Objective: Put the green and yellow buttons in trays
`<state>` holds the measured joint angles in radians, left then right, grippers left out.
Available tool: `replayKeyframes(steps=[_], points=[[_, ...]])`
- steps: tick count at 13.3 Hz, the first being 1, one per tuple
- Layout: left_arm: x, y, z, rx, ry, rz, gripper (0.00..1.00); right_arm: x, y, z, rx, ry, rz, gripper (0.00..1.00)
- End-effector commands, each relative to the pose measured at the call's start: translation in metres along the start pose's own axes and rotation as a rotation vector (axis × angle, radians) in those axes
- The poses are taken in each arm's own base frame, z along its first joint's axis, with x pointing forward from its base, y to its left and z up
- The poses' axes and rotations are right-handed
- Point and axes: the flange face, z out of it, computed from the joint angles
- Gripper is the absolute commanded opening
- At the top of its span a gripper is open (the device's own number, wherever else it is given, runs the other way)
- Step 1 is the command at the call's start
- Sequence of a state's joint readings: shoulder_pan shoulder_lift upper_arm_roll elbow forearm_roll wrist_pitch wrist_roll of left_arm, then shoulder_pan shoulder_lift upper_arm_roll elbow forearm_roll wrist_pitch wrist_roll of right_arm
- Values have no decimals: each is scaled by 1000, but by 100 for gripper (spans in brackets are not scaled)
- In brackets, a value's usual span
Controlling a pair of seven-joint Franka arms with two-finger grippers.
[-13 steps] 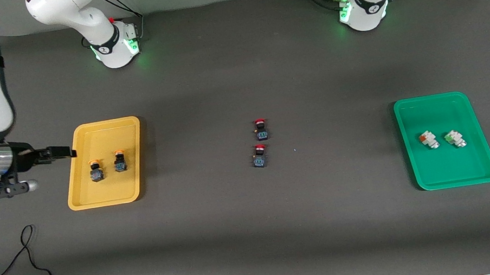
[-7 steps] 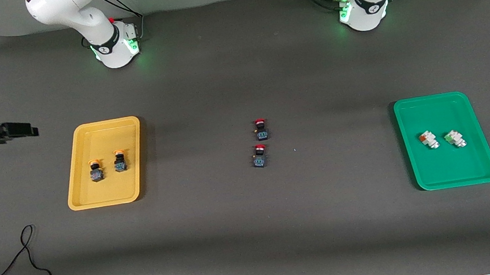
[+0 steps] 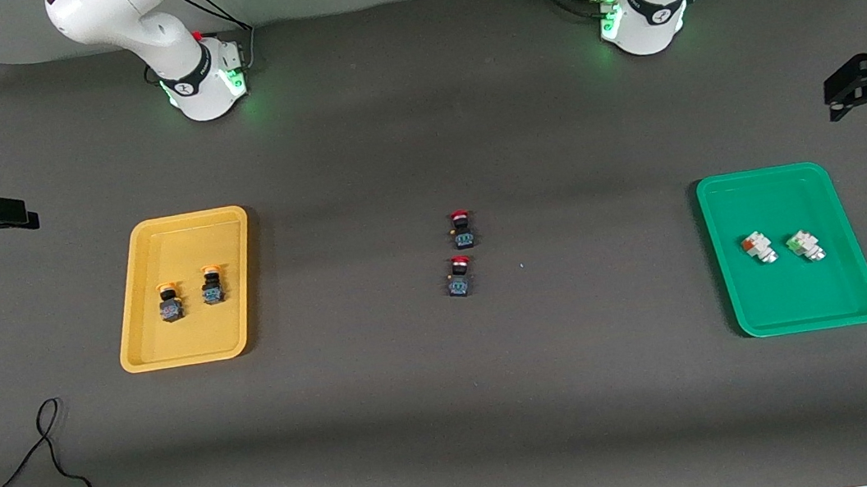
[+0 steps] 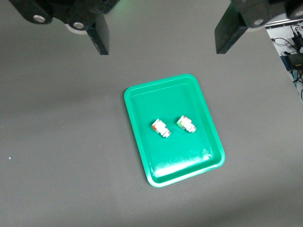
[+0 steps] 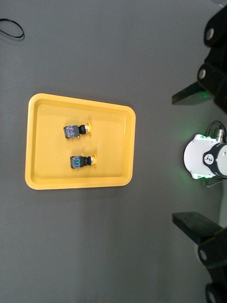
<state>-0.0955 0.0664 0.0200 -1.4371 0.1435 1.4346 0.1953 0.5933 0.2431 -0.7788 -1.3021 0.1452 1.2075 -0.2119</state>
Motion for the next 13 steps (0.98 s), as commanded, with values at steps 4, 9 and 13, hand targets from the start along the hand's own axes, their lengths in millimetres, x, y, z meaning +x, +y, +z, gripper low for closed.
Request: replayKeyframes(steps=[4, 9, 13], points=[[10, 14, 23, -81, 23, -87, 99, 1, -6, -3, -29, -6, 14, 100], [8, 16, 28, -91, -3, -200, 99, -4, 8, -4, 10, -2, 43, 100], [8, 13, 28, -94, -3, -204, 99, -11, -5, -6, -8, -2, 57, 100]])
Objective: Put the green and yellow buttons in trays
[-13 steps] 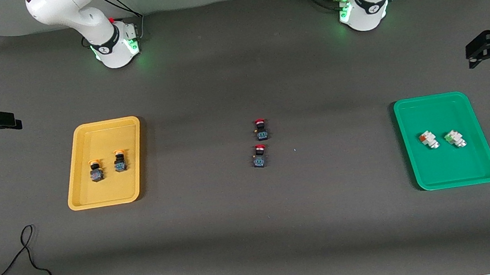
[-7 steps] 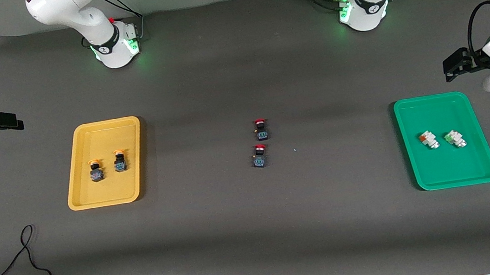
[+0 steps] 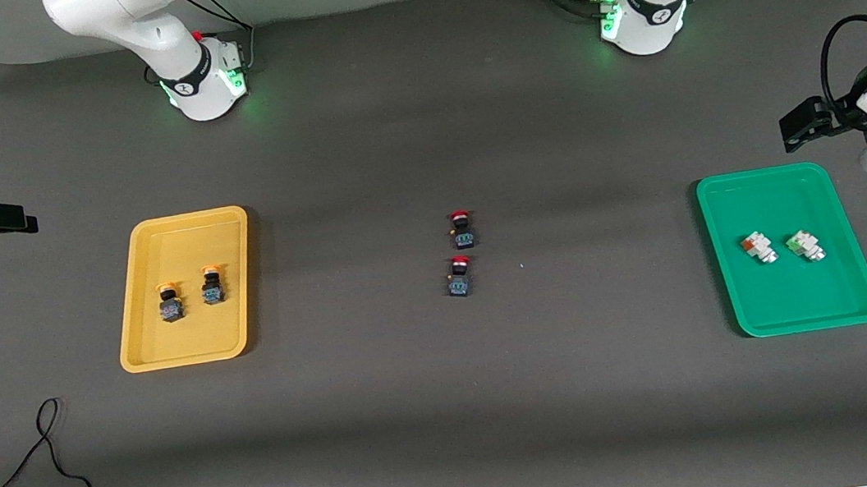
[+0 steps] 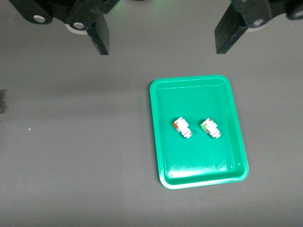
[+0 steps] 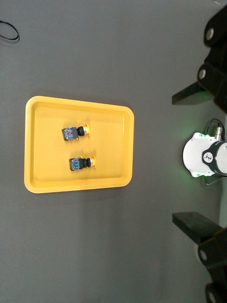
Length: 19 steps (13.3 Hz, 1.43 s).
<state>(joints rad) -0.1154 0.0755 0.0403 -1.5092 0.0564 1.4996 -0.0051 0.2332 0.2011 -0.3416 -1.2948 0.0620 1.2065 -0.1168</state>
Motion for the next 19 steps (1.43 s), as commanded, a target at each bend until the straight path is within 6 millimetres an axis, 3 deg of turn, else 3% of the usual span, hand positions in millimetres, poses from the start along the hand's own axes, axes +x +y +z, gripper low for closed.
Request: replayKeyframes(steps=[1, 5, 9, 11, 15, 19], points=[[-7, -2, -4, -10, 5, -21, 99, -15, -7, -6, -11, 14, 23, 100], [-10, -8, -8, -12, 10, -27, 99, -54, -7, 12, -34, 138, -1, 100], [-10, -8, -8, -71, 10, -34, 99, -71, -17, 33, -35, 203, 46, 100], [-8, -6, -7, -86, 10, -32, 99, -68, -24, 33, -39, 216, 41, 100], [-7, -2, -5, -106, 5, -35, 99, -37, -32, 7, -39, 263, 31, 100], [-5, -5, -4, -51, 13, -36, 99, -33, -36, 7, -30, 279, 25, 100]])
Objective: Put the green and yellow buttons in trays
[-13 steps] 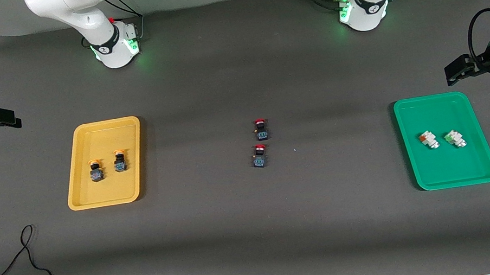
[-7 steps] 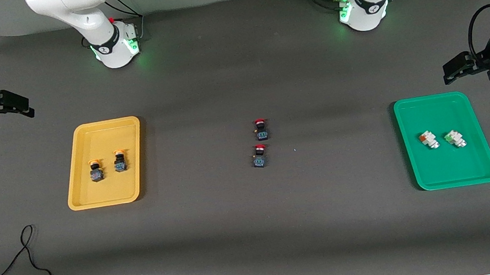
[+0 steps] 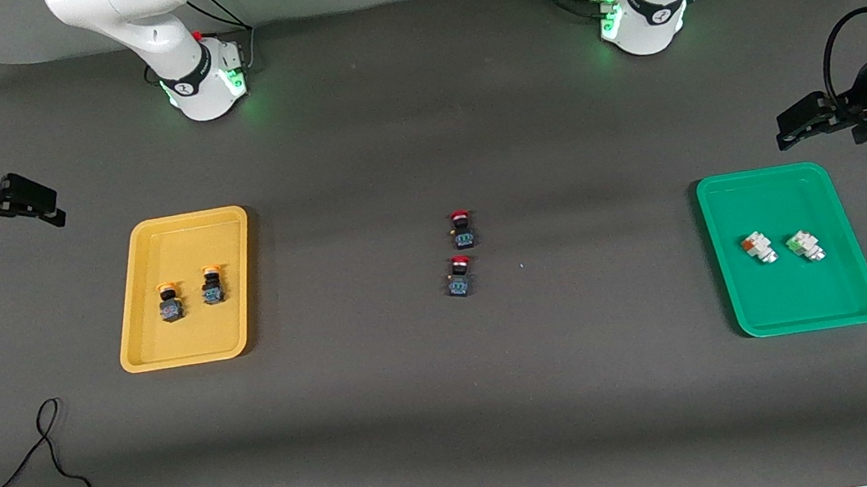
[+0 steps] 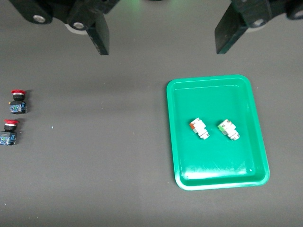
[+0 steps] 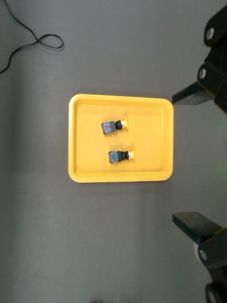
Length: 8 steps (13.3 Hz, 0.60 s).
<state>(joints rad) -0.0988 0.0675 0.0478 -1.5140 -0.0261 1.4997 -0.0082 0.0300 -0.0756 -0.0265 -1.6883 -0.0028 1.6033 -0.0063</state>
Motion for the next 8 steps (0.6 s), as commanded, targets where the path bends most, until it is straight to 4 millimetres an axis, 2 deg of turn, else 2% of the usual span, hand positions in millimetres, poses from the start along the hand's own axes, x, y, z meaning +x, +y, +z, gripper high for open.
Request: replayKeyframes(steps=[1, 8], points=[[-3, -1, -2, 56, 14, -13, 99, 8, -3, 1, -4, 0, 14, 100], [-2, -1, -2, 57, 17, -11, 99, 6, -4, 2, -6, -7, 11, 100]])
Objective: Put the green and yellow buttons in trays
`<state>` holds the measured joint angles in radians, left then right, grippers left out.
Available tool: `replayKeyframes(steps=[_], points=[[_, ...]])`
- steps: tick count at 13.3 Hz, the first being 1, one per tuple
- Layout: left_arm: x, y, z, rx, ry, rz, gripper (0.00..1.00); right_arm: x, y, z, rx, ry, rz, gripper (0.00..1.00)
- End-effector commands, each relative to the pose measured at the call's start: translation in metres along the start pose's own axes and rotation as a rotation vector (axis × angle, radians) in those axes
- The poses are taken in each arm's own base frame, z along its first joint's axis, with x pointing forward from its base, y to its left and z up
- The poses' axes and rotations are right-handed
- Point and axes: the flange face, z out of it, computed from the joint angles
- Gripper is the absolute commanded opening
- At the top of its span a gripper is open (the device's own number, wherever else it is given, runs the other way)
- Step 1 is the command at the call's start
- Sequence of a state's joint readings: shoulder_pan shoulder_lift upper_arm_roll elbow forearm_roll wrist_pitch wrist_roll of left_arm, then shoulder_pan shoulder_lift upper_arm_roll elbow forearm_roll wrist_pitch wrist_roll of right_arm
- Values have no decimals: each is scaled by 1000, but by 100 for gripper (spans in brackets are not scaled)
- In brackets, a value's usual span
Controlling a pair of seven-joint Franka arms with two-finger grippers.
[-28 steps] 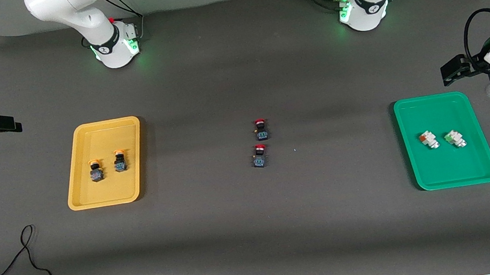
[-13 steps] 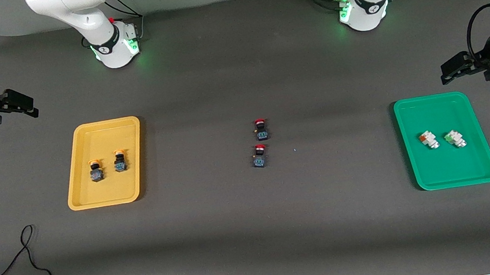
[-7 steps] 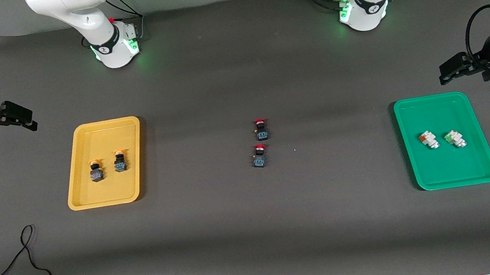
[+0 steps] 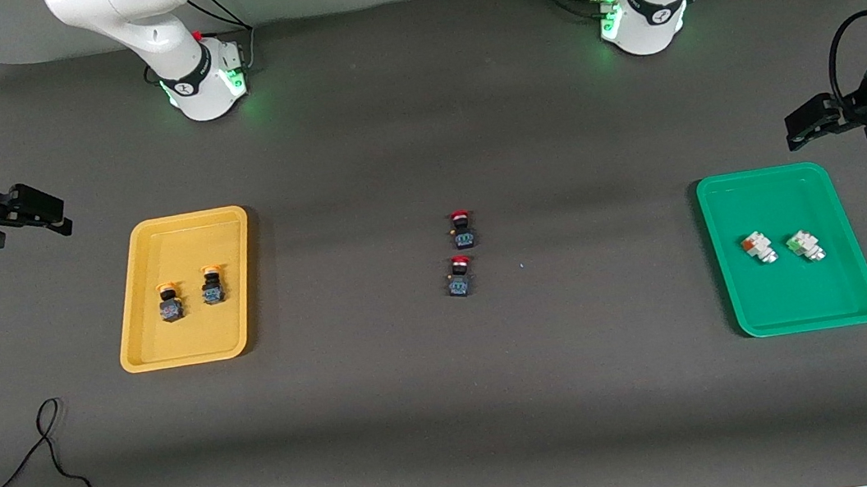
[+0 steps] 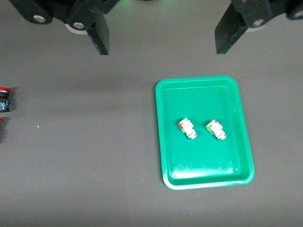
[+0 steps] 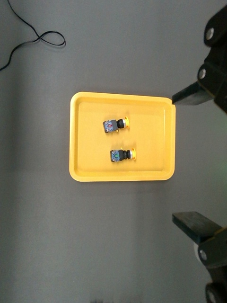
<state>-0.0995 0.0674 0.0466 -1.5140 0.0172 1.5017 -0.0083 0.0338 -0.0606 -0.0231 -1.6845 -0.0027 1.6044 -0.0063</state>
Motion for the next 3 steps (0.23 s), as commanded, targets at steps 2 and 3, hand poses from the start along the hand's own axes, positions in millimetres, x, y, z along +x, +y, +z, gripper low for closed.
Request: replayKeyframes(steps=[2, 3], points=[[-1, 3, 0, 12, 14, -10, 99, 1, 0, -3, -5, 0, 18, 100], [-1, 4, 0, 10, 14, -10, 99, 2, -1, -4, -5, 1, 17, 100]])
